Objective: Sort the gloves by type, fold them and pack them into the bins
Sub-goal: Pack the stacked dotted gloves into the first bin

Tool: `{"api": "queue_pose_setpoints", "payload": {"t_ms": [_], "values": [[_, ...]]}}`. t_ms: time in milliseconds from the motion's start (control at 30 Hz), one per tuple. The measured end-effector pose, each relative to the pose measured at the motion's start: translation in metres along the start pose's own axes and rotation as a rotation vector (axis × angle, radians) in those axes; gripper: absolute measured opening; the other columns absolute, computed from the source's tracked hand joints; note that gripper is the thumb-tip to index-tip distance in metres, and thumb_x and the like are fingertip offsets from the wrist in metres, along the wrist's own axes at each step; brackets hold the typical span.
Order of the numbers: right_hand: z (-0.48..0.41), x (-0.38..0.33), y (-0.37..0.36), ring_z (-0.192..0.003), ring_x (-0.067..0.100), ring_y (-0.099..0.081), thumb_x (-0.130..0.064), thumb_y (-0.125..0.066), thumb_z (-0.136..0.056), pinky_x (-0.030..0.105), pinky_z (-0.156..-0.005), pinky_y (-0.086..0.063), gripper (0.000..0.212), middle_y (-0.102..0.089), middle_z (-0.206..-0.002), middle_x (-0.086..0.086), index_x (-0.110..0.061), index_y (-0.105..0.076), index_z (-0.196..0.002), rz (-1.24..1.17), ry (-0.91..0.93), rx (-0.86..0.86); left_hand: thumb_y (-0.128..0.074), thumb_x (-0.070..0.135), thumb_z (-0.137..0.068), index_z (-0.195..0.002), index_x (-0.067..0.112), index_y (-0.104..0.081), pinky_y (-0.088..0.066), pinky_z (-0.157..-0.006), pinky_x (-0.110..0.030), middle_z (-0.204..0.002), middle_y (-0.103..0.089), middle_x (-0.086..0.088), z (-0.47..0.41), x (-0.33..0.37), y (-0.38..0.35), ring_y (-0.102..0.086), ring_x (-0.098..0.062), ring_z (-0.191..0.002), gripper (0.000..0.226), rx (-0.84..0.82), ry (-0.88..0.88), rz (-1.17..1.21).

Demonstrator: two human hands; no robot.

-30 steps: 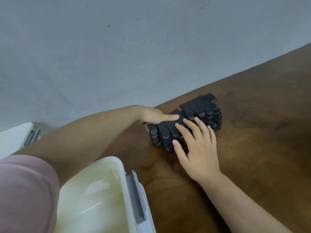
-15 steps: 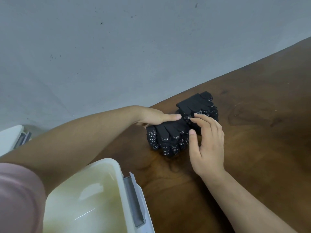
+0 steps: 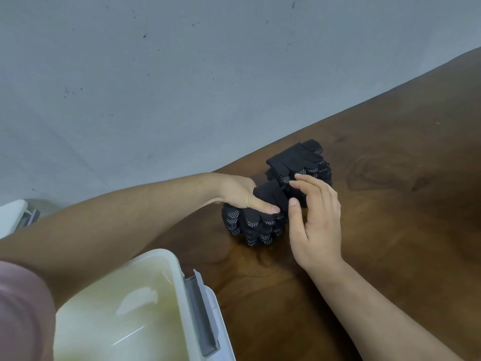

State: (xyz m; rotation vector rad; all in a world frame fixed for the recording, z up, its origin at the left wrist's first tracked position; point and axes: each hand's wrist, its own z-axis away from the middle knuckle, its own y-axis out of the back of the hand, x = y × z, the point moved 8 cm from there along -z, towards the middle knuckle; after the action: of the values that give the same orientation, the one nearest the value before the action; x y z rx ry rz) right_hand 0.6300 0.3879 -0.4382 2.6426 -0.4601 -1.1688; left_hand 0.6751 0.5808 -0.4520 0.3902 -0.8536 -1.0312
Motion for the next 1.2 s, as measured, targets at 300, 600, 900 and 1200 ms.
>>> {"api": "queue_pose_setpoints", "payload": {"t_ms": [300, 600, 900, 1200], "values": [[0.002, -0.002, 0.004, -0.140, 0.008, -0.048, -0.018, -0.052, -0.104, 0.040, -0.122, -0.033, 0.032, -0.057, -0.146, -0.009, -0.017, -0.065, -0.133, -0.047, -0.003, -0.017, -0.092, 0.056, -0.076, -0.123, 0.021, -0.072, -0.060, -0.101, -0.042, -0.112, -0.081, 0.002, 0.047, 0.015, 0.004, -0.078, -0.019, -0.104, 0.062, 0.145, -0.092, 0.182], [0.017, -0.029, 0.010, -0.141, 0.000, -0.043, -0.034, -0.047, -0.108, 0.052, -0.120, -0.041, 0.033, -0.051, -0.147, -0.019, -0.030, -0.060, -0.138, -0.130, -0.095, -0.141, -0.089, 0.046, -0.084, -0.115, 0.037, -0.074, -0.061, -0.099, -0.042, -0.105, -0.081, 0.014, 0.221, 0.018, 0.050, -0.078, -0.008, -0.097, 0.036, 0.561, -0.125, 0.279], [0.009, -0.234, 0.025, -0.135, -0.001, -0.053, -0.068, -0.060, -0.090, 0.031, -0.108, -0.046, 0.054, -0.059, -0.139, -0.025, -0.047, -0.055, -0.139, -0.704, -0.186, -0.289, -0.094, 0.051, -0.074, -0.117, 0.040, -0.065, -0.056, -0.080, -0.028, -0.103, -0.077, 0.022, 0.383, -0.017, 0.006, -0.073, 0.004, -0.091, 0.053, 0.992, -0.106, 0.368], [0.054, -0.339, -0.020, -0.128, 0.005, -0.063, -0.076, -0.078, -0.077, 0.044, -0.104, -0.057, 0.054, -0.068, -0.132, -0.019, -0.055, -0.064, -0.126, -0.805, -0.276, -0.508, -0.095, 0.050, -0.069, -0.111, 0.040, -0.062, -0.062, -0.067, -0.034, -0.098, -0.076, 0.021, 0.470, -0.042, -0.062, -0.075, -0.003, -0.084, 0.054, 1.187, -0.136, 0.481]]}}
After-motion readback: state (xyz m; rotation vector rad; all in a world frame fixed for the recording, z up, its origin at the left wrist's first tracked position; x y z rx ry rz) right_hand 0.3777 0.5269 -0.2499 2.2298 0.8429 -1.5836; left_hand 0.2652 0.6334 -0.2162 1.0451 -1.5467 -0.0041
